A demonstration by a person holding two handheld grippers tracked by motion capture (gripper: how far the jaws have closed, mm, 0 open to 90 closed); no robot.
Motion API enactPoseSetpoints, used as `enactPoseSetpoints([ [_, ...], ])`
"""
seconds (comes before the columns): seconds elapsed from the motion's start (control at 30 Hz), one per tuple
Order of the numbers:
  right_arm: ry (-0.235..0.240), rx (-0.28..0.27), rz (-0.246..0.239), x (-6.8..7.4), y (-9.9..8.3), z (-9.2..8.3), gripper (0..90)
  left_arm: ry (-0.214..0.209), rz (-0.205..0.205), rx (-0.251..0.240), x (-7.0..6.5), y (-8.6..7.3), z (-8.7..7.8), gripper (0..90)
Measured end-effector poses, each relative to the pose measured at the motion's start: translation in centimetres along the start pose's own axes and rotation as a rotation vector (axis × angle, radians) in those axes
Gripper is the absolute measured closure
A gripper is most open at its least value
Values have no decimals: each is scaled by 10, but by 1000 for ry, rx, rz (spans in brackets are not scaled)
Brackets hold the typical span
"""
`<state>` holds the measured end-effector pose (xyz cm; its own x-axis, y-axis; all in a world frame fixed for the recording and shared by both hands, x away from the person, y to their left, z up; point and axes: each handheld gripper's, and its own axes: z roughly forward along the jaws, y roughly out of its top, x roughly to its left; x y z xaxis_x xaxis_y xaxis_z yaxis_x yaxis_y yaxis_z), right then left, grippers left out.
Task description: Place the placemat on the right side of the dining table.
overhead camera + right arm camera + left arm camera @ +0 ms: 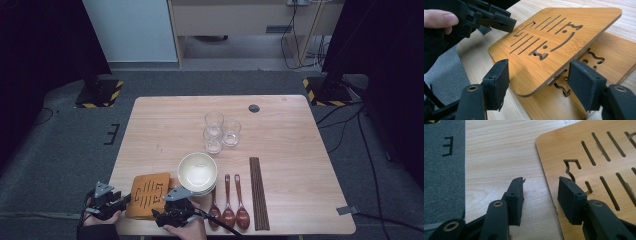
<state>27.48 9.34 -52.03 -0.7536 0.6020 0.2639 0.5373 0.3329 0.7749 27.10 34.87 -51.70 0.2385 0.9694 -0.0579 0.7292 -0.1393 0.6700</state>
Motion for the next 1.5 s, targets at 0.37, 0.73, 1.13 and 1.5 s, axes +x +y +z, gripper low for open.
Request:
enactPoseSetpoints([
  [0.37,15,11,19,-1,4,5,350,2,3,-1,0,0,0,552],
  [0.73,46,1,36,-1,13,5,415,3,-1,-6,0,0,0,555],
  [1.13,55,-15,95,-5,17,6,499,-2,-19,-13,2,-1,0,562],
  [1.5,55,11,110,-5,18,10,492,-11,-32,-24,2,-1,0,574],
])
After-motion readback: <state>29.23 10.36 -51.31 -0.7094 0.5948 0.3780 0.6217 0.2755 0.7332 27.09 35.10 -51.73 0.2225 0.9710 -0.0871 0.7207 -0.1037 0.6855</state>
